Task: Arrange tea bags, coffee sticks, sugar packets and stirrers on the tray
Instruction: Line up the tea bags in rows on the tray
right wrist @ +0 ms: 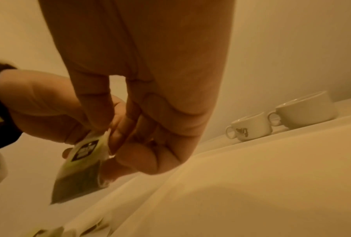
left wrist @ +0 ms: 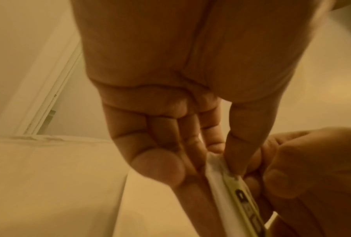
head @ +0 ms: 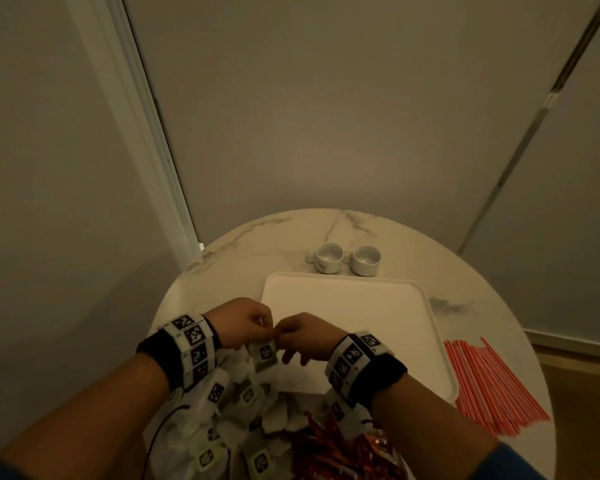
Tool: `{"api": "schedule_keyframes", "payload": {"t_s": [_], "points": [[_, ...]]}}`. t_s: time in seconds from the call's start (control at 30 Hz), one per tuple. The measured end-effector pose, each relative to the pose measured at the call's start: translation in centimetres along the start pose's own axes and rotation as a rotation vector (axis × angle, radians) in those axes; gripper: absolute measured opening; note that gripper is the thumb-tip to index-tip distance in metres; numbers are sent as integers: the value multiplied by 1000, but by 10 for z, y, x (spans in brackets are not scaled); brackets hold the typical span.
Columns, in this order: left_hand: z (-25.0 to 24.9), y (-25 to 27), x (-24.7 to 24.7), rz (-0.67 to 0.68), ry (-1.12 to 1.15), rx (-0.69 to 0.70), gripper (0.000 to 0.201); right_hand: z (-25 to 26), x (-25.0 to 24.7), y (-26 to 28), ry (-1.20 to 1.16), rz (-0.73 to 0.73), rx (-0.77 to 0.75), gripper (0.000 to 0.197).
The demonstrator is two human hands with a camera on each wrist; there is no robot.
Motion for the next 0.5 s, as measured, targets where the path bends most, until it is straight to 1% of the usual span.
{"api": "schedule_keyframes", "payload": {"t_s": [0.07, 0.17, 0.27, 0.33, 0.4, 0.5], "points": [[-3, 1, -3, -39, 68, 16, 10, 1, -3, 6, -65, -21, -33, 12], [-6, -1, -7, -122, 228, 58, 7, 1, -9, 10, -91, -82, -85, 11], [-8, -5, -10, -213, 395, 60, 14, 1, -15, 8, -166, -210, -139, 11], [-7, -9, -13, -238, 474, 66, 17, 3, -20, 5, -229, -313, -190, 15], [-4, -15, -16, -271, 526, 86, 14, 7, -26, 2, -251, -394, -232, 13], [1, -26, -24, -361, 583, 131, 7, 12, -37, -5, -281, -435, -274, 10]]}}
Point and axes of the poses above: each hand's wrist, its own y-axis away from the middle knuckle, its own x-axis out of the palm, z = x × y, the point moved 1 cm from there along -y, towards the middle knuckle, and after that the axes turned 15 degrees about z, right-handed, at the moved point
